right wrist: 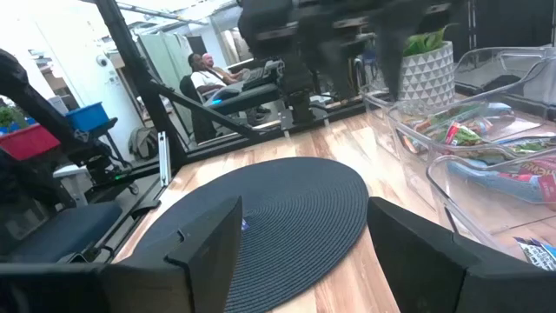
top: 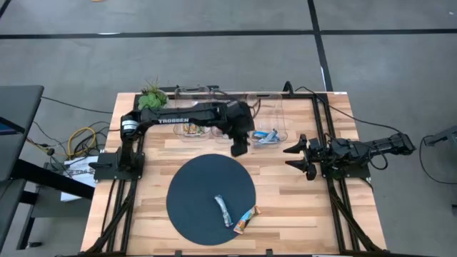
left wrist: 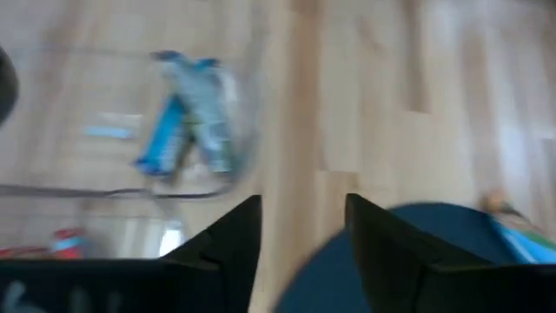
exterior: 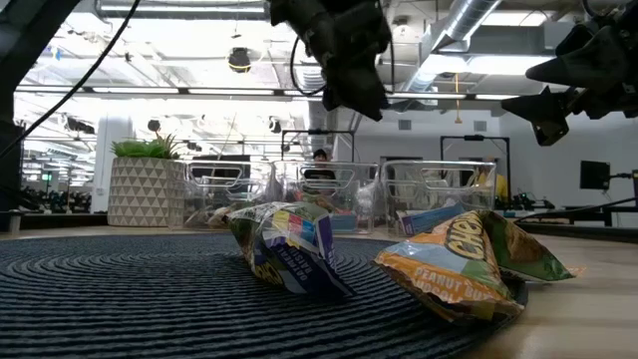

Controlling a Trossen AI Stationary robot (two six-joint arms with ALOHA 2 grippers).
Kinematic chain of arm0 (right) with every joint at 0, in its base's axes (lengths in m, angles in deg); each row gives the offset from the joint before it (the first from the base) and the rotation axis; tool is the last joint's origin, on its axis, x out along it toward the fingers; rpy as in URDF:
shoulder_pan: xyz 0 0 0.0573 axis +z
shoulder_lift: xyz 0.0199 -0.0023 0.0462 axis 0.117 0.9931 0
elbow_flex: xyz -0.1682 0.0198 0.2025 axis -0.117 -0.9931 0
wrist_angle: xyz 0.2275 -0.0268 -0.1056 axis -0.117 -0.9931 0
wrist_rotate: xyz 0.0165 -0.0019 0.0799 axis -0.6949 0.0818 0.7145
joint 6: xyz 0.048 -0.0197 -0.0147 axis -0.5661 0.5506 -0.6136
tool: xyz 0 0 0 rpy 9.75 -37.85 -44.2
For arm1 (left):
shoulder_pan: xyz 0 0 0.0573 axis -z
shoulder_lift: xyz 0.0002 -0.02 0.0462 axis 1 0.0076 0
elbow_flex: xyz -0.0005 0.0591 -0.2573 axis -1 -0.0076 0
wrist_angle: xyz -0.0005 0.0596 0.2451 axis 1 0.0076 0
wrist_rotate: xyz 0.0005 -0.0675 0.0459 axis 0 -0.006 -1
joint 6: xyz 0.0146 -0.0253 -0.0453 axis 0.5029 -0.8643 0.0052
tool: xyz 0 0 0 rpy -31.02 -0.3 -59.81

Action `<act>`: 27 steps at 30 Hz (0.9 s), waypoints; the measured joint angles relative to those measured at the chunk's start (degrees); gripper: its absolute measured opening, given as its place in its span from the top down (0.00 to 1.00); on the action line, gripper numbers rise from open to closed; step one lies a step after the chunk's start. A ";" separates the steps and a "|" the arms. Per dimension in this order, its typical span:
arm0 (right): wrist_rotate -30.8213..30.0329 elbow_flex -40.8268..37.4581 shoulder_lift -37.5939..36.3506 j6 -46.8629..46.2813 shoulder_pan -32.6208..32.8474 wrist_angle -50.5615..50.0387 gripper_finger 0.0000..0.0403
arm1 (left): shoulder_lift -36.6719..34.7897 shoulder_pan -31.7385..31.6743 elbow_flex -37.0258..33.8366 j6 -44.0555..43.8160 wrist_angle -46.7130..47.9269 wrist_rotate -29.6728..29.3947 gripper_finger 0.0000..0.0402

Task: Pick and place Granola Bars by type
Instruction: Put the blue granola bar into the right transparent bin

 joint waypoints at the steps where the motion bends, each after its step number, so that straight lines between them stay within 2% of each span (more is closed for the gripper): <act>1: 0.00 0.00 0.00 0.00 -0.02 0.00 0.40 | 0.00 0.76 0.00 0.02 0.13 0.55 0.58; 5: 0.00 -0.01 0.00 0.00 -0.01 0.01 0.40 | -0.47 3.81 0.00 2.40 1.50 0.70 0.50; 9: -0.02 0.00 0.00 0.00 0.00 0.00 0.40 | -1.70 7.48 0.07 5.49 4.32 -0.50 0.48; 15: 0.04 -0.02 -0.01 -0.02 0.00 -0.09 0.40 | -4.88 14.13 -1.20 8.13 9.56 -4.14 0.50; 20: 0.04 -0.02 0.02 -0.02 -0.02 -0.09 0.40 | -6.15 20.59 -1.31 8.67 15.99 -4.11 0.53; 27: 0.04 -0.02 0.02 0.00 -0.02 -0.11 0.40 | -6.36 29.53 -1.38 14.48 21.66 -4.34 0.55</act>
